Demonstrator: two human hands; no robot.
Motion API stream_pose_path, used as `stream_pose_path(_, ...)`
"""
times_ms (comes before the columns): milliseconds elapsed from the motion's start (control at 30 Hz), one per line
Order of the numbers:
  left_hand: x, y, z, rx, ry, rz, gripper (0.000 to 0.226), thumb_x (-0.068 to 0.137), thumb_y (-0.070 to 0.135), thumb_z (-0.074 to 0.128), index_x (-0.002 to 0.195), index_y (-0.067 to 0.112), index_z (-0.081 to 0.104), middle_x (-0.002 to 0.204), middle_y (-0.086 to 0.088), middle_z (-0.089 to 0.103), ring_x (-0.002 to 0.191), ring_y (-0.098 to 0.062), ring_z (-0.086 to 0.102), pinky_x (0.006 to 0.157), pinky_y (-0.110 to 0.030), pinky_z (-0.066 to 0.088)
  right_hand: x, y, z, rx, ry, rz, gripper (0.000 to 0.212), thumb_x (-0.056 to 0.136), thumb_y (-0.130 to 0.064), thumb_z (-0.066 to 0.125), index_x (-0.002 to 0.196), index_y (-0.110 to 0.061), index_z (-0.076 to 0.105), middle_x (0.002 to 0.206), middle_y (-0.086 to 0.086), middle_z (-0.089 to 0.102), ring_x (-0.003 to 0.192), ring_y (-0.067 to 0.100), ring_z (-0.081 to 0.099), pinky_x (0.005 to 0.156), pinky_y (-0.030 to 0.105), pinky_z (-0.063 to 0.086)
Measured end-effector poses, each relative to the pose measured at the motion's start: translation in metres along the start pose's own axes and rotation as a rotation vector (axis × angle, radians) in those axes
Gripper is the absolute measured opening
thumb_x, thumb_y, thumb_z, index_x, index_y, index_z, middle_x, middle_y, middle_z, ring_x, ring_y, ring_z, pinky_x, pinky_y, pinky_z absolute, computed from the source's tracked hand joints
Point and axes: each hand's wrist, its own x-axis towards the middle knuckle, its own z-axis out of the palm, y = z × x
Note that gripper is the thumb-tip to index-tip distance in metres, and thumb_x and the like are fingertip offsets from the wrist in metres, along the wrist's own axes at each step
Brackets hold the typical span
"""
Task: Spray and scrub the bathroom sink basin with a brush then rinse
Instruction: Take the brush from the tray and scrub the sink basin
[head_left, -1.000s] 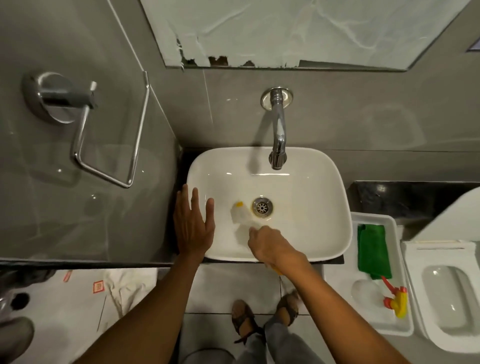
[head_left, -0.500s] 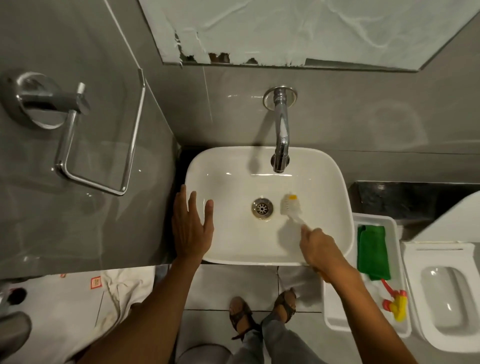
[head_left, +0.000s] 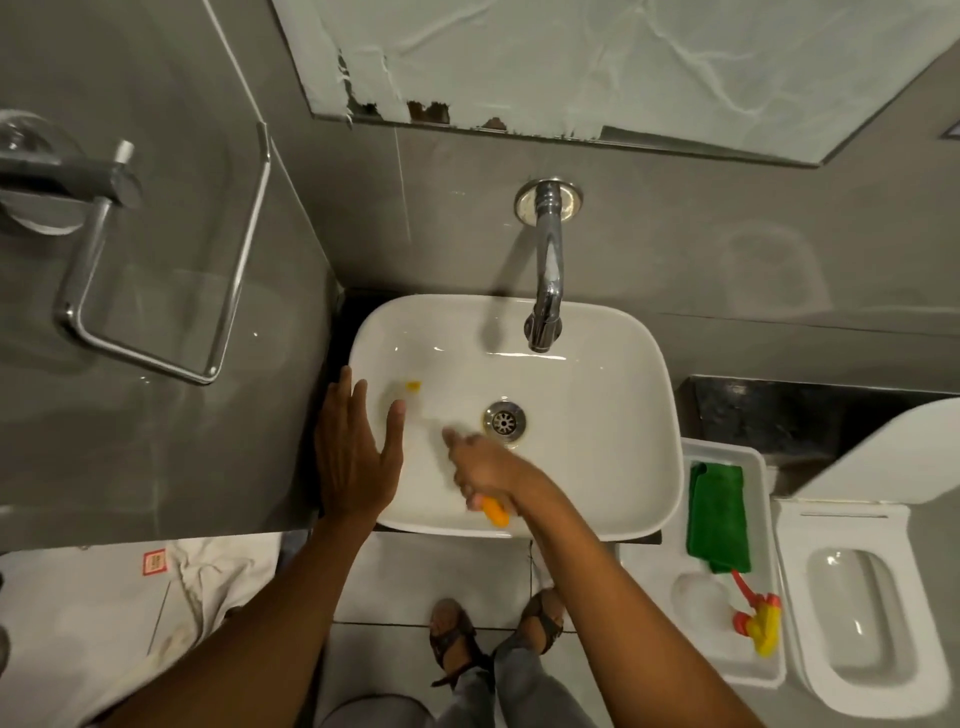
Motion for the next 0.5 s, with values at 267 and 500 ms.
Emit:
stream_pose_path(267, 0.002, -0.005, 0.003, 0.141, -0.018, 0.034, 0.088, 0.105, 0.072, 0.026, 0.165, 0.008, 0.039, 0.178, -0.01, 0.027, 0.166, -0.031, 0.025, 0.136, -0.052, 0.016, -0.013, 0.022, -0.087, -0.224, 0.33, 0.046, 0.046, 0.113, -0.029, 0.029, 0.142, -0.003, 0.052, 0.128, 0.026, 0.064, 0.104, 0.043, 0.07, 0.084, 0.043, 0.06)
stream_pose_path(500, -0.001, -0.001, -0.002, 0.102, -0.039, 0.019, 0.086, 0.105, 0.068, 0.035, 0.167, 0.008, 0.033, 0.179, -0.01, 0.022, 0.167, -0.03, 0.022, 0.136, -0.05, 0.02, -0.09, 0.109, -0.113, -0.327, 0.389, 0.319, 0.066, 0.112, -0.046, 0.022, 0.122, 0.004, 0.063, 0.1, 0.024, 0.069, 0.071, 0.03, 0.065, 0.059, 0.033, 0.055)
